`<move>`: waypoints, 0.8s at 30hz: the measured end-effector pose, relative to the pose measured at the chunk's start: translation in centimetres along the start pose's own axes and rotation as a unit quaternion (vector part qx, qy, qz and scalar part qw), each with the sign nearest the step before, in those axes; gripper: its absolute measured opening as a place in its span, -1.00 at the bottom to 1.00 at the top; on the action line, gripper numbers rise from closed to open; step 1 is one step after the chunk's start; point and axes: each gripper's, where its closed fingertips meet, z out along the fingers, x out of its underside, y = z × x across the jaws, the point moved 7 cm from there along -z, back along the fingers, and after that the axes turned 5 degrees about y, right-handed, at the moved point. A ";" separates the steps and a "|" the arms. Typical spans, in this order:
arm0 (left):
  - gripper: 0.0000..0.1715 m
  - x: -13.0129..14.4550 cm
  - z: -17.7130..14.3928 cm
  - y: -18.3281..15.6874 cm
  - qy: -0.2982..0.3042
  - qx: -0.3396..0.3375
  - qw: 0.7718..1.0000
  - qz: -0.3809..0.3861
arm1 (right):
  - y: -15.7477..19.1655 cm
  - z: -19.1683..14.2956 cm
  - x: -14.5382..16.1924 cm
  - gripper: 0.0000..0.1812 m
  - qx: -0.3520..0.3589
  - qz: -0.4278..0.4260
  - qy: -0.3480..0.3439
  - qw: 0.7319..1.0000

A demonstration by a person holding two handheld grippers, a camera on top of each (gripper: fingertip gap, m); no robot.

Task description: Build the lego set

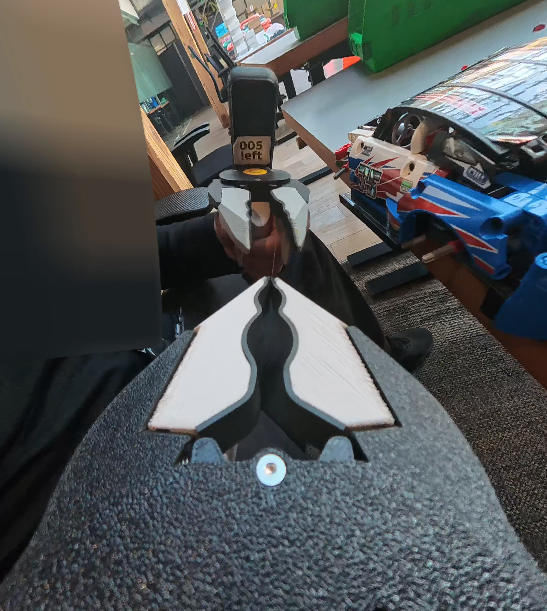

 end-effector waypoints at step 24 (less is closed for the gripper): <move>-1.00 0.5 0.7 -0.1 0.020 -0.052 0.998 0.028 | -0.9 -0.1 0.1 -0.99 0.045 0.007 -0.024 0.999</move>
